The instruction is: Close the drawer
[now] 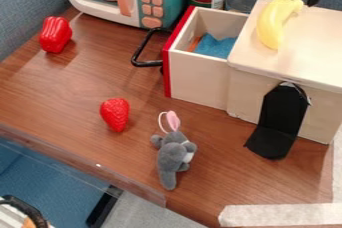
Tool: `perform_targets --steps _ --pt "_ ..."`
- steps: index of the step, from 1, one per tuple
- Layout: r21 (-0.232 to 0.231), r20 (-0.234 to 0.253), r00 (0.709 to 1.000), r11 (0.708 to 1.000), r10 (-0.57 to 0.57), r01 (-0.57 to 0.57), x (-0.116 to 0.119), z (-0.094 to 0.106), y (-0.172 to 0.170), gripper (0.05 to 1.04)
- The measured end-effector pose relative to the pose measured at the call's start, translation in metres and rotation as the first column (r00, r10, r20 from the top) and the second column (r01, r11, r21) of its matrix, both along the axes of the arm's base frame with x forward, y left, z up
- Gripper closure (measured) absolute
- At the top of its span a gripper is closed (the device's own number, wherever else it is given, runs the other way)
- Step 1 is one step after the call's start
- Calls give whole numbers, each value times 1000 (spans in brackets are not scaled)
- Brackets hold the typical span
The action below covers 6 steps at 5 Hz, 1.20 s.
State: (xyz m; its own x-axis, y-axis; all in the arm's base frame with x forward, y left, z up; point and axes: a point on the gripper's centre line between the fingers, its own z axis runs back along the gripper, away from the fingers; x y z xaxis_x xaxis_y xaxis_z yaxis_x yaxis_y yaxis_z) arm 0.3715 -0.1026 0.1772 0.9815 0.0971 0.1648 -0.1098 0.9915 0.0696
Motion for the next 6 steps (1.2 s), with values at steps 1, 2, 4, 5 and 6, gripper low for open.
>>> perform_targets --steps 1,2,4,5,6 --pt "7 -41 999 1000 -1 1 -1 -17 0 83" --pt "-57 -76 992 993 99 -103 -40 -15 45 83" --pt "-91 28 977 974 211 -207 -89 -23 146 83" --pt "-118 43 968 963 248 -241 -85 -37 198 84" --pt "-141 53 976 969 212 -203 -61 -52 220 84"
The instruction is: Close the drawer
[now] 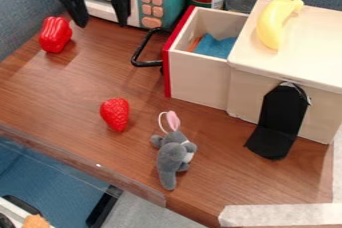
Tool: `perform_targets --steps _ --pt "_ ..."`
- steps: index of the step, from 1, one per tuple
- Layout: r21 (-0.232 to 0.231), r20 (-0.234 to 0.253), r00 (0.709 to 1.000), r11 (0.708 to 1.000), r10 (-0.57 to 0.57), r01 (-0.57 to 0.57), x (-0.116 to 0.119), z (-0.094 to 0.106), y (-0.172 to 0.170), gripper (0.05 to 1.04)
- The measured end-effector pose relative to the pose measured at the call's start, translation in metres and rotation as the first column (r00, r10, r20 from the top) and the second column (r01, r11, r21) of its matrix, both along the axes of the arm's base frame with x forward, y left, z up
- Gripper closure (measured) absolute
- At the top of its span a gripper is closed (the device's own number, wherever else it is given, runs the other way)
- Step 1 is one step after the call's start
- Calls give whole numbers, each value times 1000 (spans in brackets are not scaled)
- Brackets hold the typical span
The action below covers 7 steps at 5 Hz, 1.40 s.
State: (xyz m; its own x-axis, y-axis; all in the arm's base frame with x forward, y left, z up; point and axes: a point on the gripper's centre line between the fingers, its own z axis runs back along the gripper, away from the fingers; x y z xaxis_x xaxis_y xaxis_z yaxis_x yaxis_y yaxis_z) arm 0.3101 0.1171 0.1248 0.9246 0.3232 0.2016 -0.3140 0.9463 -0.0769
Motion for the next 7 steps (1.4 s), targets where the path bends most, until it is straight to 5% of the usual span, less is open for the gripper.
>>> perform_targets --steps 1,4,5,7 --pt "31 3 1000 999 -10 10 21 -12 18 84" --pt "-29 -117 992 998 -56 53 46 -87 -2 84" --pt "-37 -134 989 998 -54 50 47 -95 -7 119" --pt "-46 -98 990 994 -98 94 56 -95 -19 705"
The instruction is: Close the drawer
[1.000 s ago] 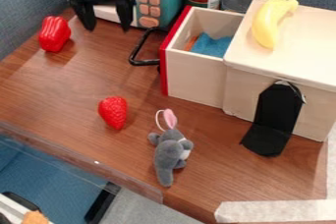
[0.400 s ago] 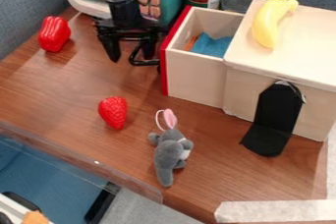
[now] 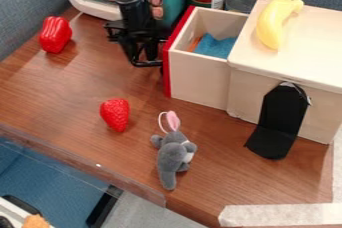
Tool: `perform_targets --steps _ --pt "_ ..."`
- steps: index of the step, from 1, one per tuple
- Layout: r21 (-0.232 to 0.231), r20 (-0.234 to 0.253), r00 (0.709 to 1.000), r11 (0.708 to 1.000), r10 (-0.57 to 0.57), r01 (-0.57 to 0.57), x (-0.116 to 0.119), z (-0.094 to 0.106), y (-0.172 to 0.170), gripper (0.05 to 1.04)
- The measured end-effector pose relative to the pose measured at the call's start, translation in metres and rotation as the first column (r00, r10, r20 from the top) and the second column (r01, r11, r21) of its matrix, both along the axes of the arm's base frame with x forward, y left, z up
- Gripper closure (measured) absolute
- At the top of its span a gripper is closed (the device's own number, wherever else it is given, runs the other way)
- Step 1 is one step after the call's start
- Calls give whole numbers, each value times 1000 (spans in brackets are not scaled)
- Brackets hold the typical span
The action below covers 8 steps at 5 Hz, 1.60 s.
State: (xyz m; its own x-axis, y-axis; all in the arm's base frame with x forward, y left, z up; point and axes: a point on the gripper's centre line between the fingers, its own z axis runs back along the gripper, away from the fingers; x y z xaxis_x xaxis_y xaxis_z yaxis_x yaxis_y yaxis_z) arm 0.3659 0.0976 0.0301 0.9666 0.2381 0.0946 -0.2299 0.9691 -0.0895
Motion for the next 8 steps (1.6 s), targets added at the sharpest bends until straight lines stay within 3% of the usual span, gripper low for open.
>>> perform_targets --steps 1,2,4,6,7,8 --pt "1 4 999 999 -46 46 4 0 -14 902" --pt "-15 6 998 998 -68 68 5 -1 -27 944" --pt "-50 4 990 988 -143 143 10 -1 -76 947" --pt "-43 -12 982 981 -191 190 10 1 -111 921" --pt "-50 -18 989 988 -146 145 10 0 -110 700" --pt "-47 -25 998 997 -54 53 8 3 -91 389"
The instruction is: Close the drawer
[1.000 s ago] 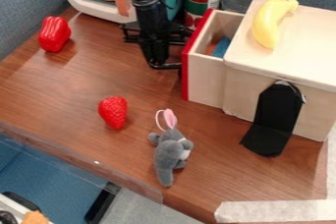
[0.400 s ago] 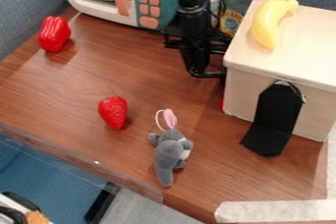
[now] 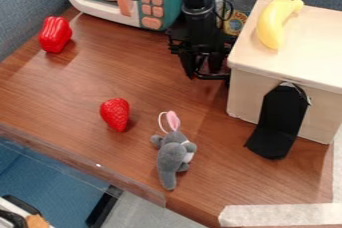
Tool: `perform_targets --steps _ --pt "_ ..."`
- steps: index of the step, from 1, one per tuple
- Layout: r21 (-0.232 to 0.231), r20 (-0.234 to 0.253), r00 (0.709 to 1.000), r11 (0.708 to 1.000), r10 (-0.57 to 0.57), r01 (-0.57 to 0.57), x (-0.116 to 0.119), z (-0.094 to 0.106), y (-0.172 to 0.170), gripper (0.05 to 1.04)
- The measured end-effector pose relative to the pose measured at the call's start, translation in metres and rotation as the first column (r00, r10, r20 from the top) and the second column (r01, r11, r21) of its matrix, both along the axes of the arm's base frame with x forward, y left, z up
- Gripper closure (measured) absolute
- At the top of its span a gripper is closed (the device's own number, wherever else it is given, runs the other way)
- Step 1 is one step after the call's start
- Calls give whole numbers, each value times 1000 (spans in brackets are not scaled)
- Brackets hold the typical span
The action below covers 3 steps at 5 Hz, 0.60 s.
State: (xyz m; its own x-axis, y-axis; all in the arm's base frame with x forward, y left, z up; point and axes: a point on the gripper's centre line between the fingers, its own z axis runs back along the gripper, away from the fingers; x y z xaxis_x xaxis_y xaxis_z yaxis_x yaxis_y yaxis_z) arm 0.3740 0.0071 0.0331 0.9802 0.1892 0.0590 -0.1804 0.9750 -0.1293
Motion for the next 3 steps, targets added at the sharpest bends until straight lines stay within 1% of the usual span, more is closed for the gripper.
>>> perform_targets --steps 1,2,3 --pt "2 33 994 995 103 -104 -1 18 34 119" --pt "11 69 993 995 98 -99 0 44 43 81" --pt "74 96 994 996 44 -51 1 76 33 82"
